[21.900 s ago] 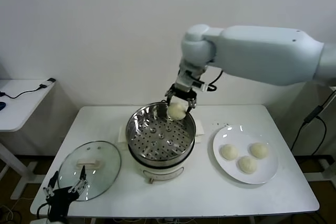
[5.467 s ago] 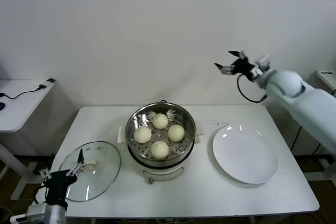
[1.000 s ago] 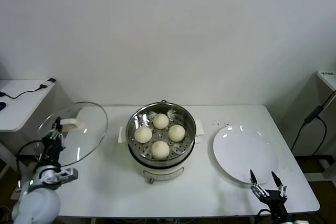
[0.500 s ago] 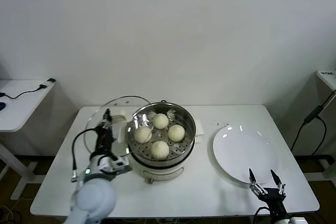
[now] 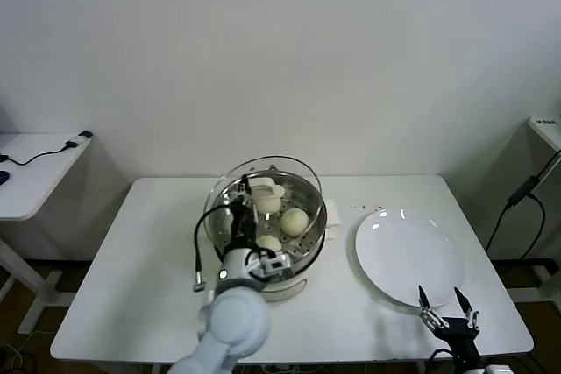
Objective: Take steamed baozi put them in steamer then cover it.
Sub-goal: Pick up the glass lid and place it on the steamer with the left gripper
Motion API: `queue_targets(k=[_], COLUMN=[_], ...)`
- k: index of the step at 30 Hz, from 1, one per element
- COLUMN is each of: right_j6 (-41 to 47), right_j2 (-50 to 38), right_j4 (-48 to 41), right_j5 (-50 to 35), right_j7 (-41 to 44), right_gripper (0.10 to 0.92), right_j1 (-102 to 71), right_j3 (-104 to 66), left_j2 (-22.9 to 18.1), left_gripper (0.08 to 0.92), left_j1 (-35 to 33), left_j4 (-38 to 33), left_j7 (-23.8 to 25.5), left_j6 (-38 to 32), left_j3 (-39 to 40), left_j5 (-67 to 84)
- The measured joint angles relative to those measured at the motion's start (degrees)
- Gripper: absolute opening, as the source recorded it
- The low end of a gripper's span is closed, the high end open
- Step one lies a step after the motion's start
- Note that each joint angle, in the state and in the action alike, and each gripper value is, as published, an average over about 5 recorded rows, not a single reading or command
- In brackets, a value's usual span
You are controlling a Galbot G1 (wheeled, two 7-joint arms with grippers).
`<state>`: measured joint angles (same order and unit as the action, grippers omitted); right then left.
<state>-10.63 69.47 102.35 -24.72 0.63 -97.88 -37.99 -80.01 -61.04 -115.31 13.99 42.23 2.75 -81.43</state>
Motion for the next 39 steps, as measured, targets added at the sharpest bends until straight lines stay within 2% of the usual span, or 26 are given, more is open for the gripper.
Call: queue_targets(k=[6,13,26,39], right_j6=[-0.4,-0.9,-1.9,-2.7], right_j2=[-0.2,-0.3,-0.6,-0.4], right_j4=[-0.5,-1.0,-1.8,-1.9], right_j5=[-0.5,-0.6,-0.7,-0.8], right_j7=[0.0,0.0,0.1,0.4], right_gripper=[0.823,0.823,0.823,0.823], right_j1=[0.1,0.3,0.1,0.0], right_j3=[0.1,0.2,0.0,0.1], left_j2=[-3.3,-5.1,-5.6,-6.1], left_gripper=[0.140,0.140,0.140,0.140], left_j1=[0.7,1.6,1.1,0.3], left_j4=[3.3,7.0,11.0,12.7], left_j7=[0.9,1.4,2.2,0.8], left_j6=[0.0,0.0,0.0,-0.1], left_j3=[1.8,2.4,1.5,0.5], left_j5=[-4.1,-8.4,-13.5,-14.9])
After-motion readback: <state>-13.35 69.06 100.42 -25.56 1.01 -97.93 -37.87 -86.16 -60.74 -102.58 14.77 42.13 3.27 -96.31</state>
